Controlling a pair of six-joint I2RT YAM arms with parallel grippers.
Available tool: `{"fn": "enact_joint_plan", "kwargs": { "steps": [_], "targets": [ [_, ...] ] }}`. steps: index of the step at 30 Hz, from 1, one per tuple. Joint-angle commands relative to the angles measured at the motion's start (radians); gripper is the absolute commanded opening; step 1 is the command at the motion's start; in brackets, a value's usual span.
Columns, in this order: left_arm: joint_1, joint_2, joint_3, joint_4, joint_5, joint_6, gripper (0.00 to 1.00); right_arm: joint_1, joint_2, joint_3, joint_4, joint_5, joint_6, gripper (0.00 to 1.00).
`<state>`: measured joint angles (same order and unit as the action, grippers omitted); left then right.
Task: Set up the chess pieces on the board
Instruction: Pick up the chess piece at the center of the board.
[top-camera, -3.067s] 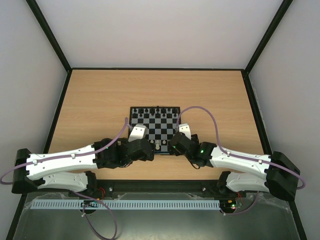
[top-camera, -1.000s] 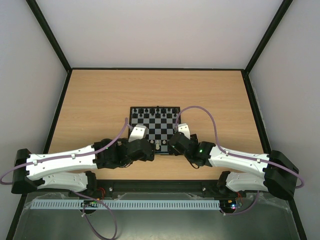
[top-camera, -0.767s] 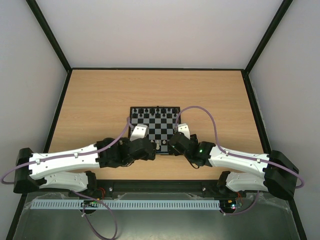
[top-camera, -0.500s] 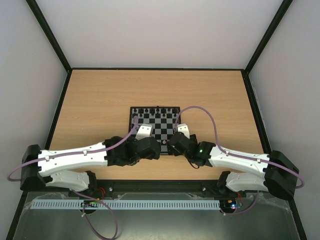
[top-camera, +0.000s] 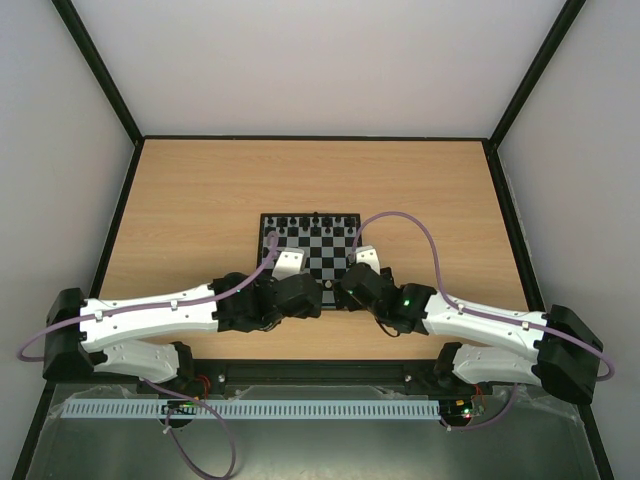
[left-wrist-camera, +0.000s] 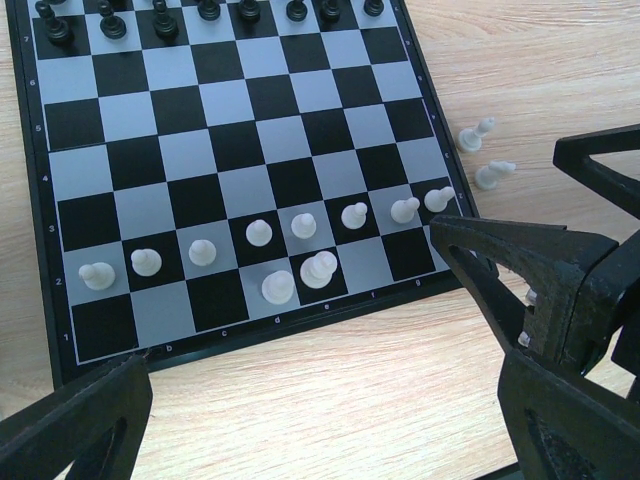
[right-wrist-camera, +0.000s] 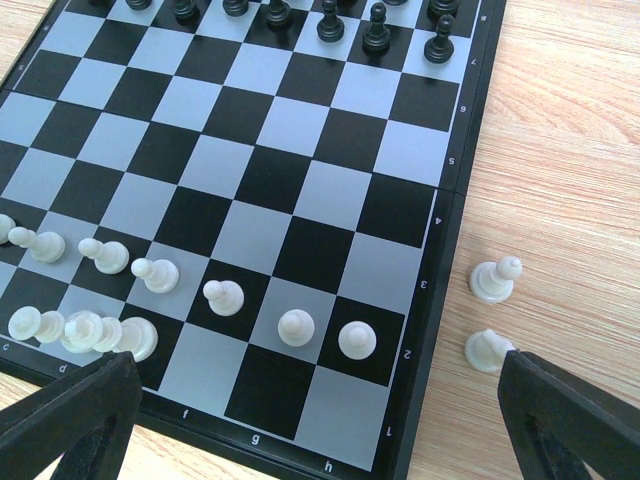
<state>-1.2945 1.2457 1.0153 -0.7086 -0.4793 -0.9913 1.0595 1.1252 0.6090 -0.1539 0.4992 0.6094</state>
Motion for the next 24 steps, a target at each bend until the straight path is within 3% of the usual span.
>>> {"fn": "enact_joint_plan", "kwargs": {
  "steps": [1, 17, 24],
  "targets": [
    [0.006, -0.004, 0.016, -0.004, -0.014, -0.014, 0.98, -0.003, -0.01, 0.003, -0.006, 0.024, -0.007, 0.99],
    [0.0, -0.146, -0.114, 0.042, -0.004, 0.013, 0.98, -0.004, -0.021, 0.028, -0.066, 0.09, 0.019, 0.98],
    [-0.001, -0.178, -0.155, 0.084, -0.022, 0.038, 0.98, -0.003, -0.097, 0.086, -0.27, 0.097, 0.134, 0.99]
  ]
}}
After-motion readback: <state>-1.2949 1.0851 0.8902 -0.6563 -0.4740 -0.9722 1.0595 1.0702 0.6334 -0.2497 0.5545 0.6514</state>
